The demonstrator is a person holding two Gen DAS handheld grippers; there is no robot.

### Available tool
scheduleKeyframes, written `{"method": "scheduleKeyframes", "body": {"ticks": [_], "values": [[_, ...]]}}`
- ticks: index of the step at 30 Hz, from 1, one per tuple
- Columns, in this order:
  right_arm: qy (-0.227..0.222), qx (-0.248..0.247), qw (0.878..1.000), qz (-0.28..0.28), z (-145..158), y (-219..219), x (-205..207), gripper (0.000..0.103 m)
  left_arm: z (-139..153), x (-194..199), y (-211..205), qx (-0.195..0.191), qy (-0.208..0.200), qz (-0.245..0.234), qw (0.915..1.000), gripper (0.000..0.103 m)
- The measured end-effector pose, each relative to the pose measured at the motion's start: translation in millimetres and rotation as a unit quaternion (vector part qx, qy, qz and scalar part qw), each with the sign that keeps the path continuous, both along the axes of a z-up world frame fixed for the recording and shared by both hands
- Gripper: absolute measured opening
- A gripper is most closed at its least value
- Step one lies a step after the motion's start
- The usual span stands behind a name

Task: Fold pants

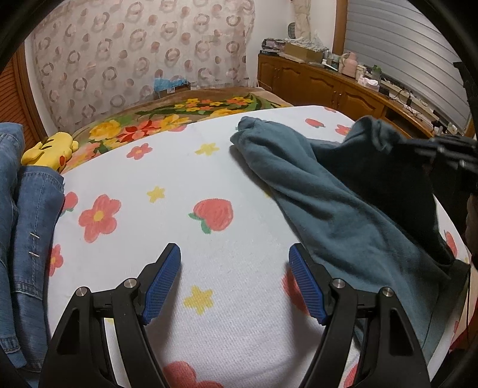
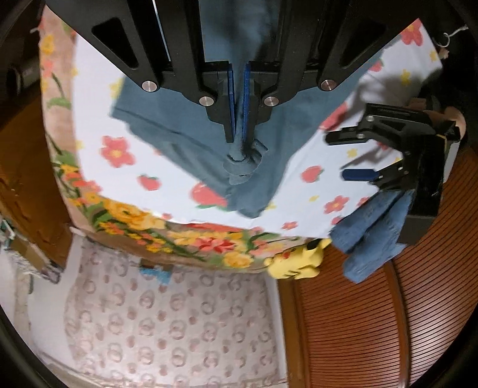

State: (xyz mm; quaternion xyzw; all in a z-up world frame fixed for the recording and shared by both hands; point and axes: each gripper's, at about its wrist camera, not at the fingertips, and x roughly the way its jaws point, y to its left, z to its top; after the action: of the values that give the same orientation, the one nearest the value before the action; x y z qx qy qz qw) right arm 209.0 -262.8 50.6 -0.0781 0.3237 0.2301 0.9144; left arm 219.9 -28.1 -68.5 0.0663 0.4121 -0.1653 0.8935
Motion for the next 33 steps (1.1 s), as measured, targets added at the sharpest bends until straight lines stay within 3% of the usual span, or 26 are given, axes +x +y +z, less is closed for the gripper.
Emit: {"method": "scheduleKeyframes", "body": {"ticks": [14, 18, 22, 25, 30, 33], "values": [[0.017, -0.027, 0.993, -0.116, -16, -46, 16, 0.004, -2, 2, 4, 0.000, 0.004, 0.005, 1.0000, 0.076], [0.025, -0.037, 0.989, -0.144, -15, -44, 23, 0.010, -3, 2, 5, -0.001, 0.005, 0.006, 1.0000, 0.076], [0.027, -0.030, 0.989, -0.142, -7, -36, 23, 0.016, -3, 2, 5, -0.001, 0.005, 0.007, 1.0000, 0.076], [0.033, -0.034, 0.991, -0.126, -10, -29, 25, 0.028, -4, 2, 5, 0.000, 0.006, 0.007, 1.0000, 0.076], [0.052, -0.054, 0.989, -0.125, -21, -24, 35, 0.029, -4, 3, 5, 0.001, 0.008, 0.010, 0.9999, 0.076], [0.053, -0.041, 0.989, -0.130, -15, -32, 37, 0.029, -6, 4, 5, 0.003, 0.012, 0.012, 0.9998, 0.076]]}}
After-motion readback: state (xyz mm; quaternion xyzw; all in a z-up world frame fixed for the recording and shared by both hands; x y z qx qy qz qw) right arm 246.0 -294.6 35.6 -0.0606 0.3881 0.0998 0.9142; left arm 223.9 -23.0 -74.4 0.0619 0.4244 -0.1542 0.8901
